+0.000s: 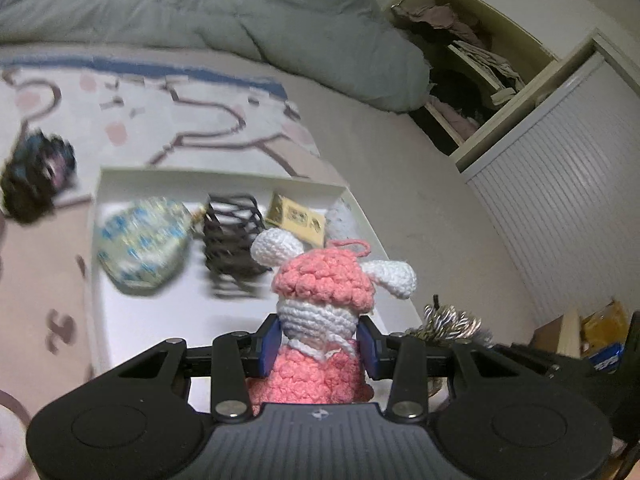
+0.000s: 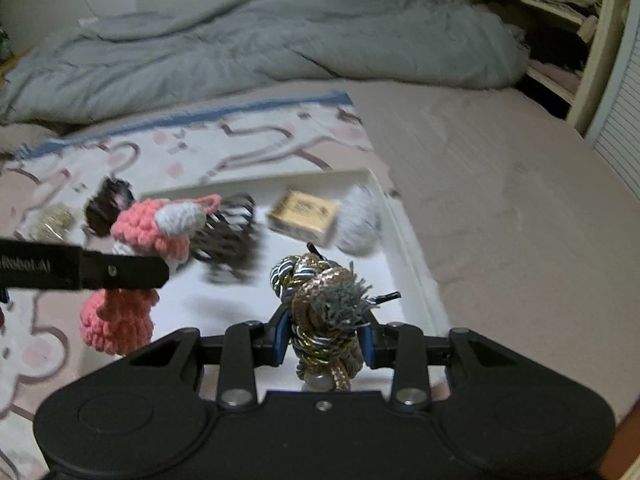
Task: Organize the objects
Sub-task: 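Lift the doll and keychain and carry both over the white box, then release the doll with the left tool while the right tool drops the keychain in the box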
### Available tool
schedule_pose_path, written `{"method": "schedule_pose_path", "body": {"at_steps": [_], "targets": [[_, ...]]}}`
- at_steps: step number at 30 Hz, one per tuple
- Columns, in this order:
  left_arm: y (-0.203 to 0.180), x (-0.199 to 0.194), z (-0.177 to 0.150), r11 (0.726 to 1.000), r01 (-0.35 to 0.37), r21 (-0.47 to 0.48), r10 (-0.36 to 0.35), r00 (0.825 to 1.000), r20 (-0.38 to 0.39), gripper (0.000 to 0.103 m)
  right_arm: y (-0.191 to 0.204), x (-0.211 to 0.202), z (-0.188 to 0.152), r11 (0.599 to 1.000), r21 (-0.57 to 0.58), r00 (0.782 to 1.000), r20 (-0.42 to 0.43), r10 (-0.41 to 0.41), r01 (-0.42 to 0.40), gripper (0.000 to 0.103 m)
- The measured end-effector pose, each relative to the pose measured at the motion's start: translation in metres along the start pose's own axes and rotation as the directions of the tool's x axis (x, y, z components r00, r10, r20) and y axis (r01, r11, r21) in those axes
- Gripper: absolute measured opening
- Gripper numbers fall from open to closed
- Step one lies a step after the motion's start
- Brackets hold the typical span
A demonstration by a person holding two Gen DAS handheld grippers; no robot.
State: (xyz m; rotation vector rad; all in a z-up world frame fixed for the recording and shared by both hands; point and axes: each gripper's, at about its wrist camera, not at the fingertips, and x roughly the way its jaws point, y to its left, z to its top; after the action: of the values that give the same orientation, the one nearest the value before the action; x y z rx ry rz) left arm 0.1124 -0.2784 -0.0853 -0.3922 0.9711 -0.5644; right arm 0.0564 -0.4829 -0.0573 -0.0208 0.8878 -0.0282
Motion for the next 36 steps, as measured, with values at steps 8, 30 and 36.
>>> {"method": "schedule_pose_path", "body": {"at_steps": [8,30,36], "targets": [[0.004,0.033,-0.009,0.985,0.104,-0.140,-0.104,0.995,0.011,0.042,-0.016,0.018,-0.006,0.999,0.023,0.998,-0.033,-0.047,0.048,0.036],[-0.007,0.028,0.001,0.999,-0.021,0.034,0.022,1.000,-0.015,0.052,-0.019,0.025,-0.001,0.997,0.063,0.999,0.015,-0.052,0.051,0.057],[-0.008,0.023,-0.001,0.995,-0.058,0.077,0.060,0.998,-0.026,0.053,-0.022,0.013,-0.002,0.994,0.106,0.999,0.039,-0.022,0.018,0.057]]}}
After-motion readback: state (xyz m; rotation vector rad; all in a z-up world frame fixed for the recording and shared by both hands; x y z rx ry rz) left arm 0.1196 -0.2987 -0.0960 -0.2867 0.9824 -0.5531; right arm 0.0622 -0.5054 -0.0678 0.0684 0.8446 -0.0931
